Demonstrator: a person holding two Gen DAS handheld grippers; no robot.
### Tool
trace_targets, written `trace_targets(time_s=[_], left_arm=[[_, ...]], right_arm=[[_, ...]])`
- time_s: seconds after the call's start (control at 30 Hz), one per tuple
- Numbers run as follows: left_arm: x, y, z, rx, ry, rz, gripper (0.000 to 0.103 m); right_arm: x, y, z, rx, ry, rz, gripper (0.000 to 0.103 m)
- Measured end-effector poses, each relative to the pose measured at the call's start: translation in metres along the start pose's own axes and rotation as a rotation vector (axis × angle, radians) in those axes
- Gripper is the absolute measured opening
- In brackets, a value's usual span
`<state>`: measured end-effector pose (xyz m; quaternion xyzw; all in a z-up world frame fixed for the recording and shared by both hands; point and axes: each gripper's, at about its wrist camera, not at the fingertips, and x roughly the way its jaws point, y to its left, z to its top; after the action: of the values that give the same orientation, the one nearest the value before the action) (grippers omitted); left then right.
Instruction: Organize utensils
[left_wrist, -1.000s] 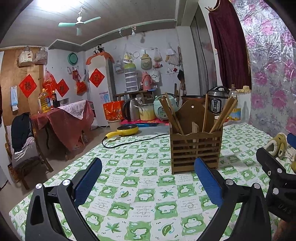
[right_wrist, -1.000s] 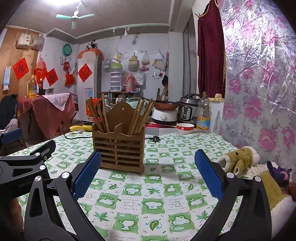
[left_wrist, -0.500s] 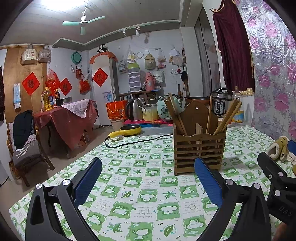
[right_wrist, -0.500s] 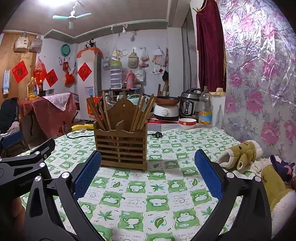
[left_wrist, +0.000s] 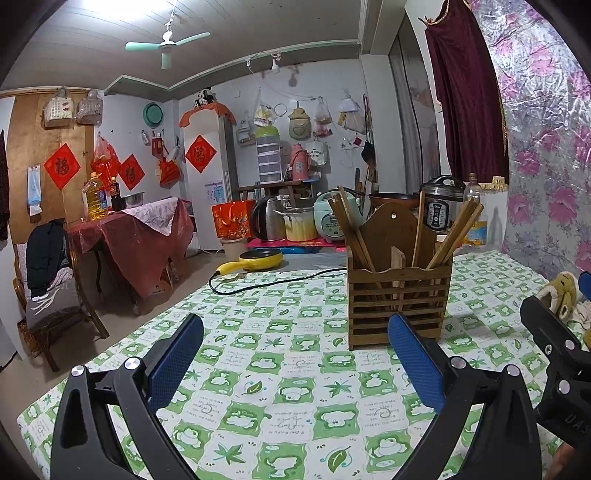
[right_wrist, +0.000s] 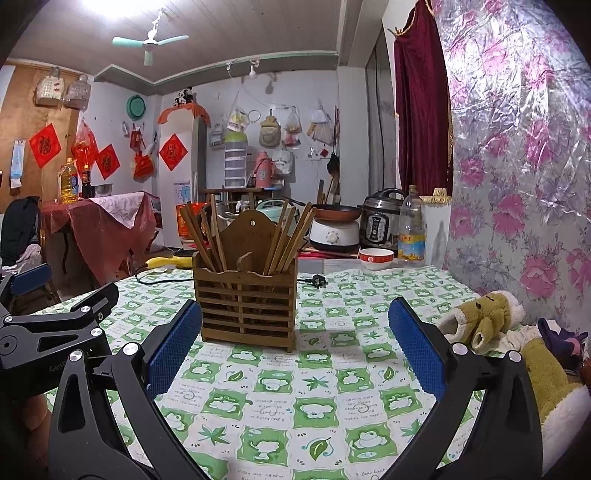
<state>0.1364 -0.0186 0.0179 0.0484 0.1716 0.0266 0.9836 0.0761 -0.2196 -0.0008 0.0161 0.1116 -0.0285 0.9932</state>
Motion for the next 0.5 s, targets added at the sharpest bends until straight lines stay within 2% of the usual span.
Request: trace_targets(time_s=[0.5], left_arm=[[-0.0006, 0.0013, -0.0003, -0.003, -0.001, 0.002, 0.098]], right_arm=[[-0.001, -0.0006, 0.0003, 0.003, -0.003, 0.0, 0.097]])
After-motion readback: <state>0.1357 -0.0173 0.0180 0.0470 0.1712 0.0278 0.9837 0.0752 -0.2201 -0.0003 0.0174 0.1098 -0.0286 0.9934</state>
